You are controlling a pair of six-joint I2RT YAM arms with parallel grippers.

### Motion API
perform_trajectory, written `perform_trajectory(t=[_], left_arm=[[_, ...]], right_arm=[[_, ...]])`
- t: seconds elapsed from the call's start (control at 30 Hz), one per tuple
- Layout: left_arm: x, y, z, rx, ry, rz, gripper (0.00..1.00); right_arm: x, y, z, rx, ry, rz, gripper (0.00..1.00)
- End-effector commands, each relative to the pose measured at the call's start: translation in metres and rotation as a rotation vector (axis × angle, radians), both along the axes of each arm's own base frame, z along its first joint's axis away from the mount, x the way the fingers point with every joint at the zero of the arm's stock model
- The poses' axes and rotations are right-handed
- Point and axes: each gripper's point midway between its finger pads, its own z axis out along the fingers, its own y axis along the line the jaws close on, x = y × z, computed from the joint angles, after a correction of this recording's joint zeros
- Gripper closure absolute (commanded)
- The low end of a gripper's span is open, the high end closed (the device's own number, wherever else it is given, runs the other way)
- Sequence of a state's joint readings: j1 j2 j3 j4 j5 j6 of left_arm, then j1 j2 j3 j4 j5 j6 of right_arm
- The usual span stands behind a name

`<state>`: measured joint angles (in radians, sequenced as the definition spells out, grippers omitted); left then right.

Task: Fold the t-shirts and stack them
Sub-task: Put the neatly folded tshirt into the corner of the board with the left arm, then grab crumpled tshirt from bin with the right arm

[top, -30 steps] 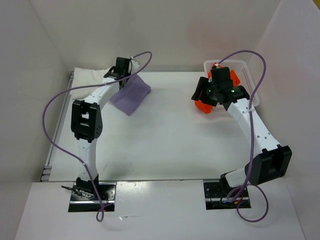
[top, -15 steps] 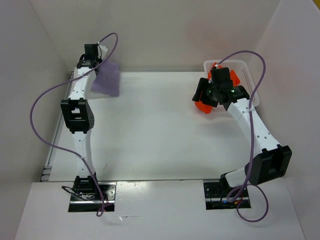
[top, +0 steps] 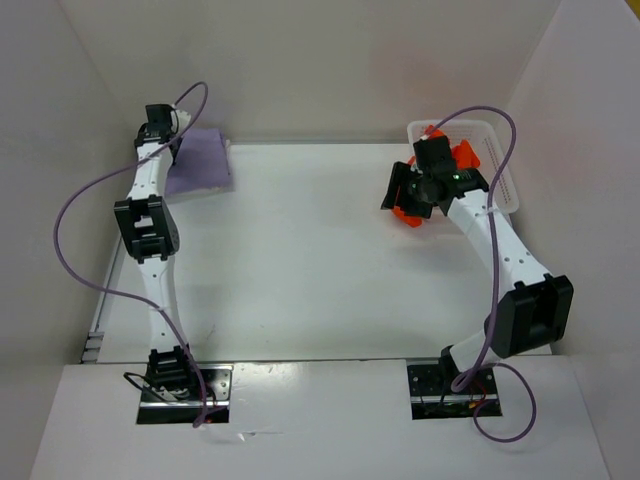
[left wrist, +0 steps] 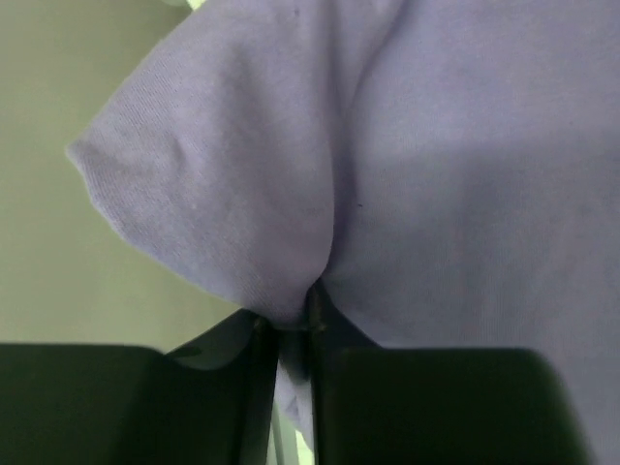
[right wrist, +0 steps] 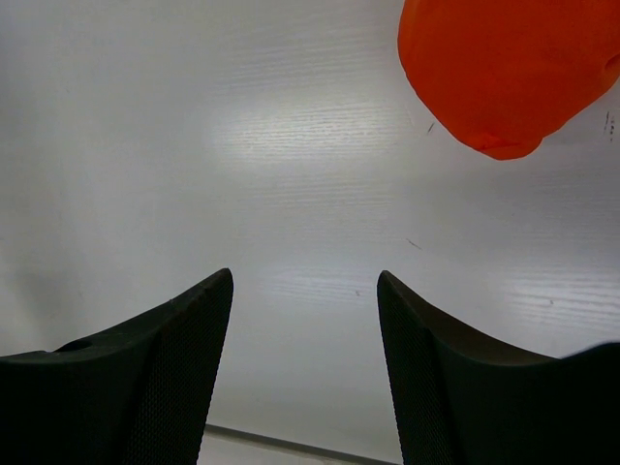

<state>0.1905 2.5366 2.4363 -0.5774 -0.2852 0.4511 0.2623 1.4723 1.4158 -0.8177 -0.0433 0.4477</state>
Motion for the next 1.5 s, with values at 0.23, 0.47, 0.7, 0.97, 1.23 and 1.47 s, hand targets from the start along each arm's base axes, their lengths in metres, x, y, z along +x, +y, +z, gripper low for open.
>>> perform_trajectory(t=[0.23,0.47,0.7,0.97,1.23,1.47], left_arm=[[0.031,0.020,0.036,0.122,-0.125,0.013,0.73],[0.029,0.026,0.035,0.147,-0.112,0.034,0.46],[0.002,0.031,0.122,-0.031,-0.293,0.159,0.01],[-0.055,-0.092,0.209,-0.384,-0.344,-0.262,0.01],[-0.111,-0.184,0.138,-0.460,-0.178,-0.383,0.01],[-0.128,-0.191,0.125,-0.452,-0.134,-0.386,0.01]], right_arm=[[0.001,0.008,0.013,-0.005,-0.004,0.042,0.33],[0.005,0.002,0.010,-0.039,0.005,0.017,0.19],[0.076,-0.054,0.039,-0.217,-0.089,-0.207,0.00],[0.163,-0.133,-0.038,-0.276,0.086,-0.368,0.00],[0.165,-0.135,-0.090,-0.234,0.205,-0.321,0.00],[0.166,-0.142,-0.080,-0.159,0.123,-0.355,0.62]])
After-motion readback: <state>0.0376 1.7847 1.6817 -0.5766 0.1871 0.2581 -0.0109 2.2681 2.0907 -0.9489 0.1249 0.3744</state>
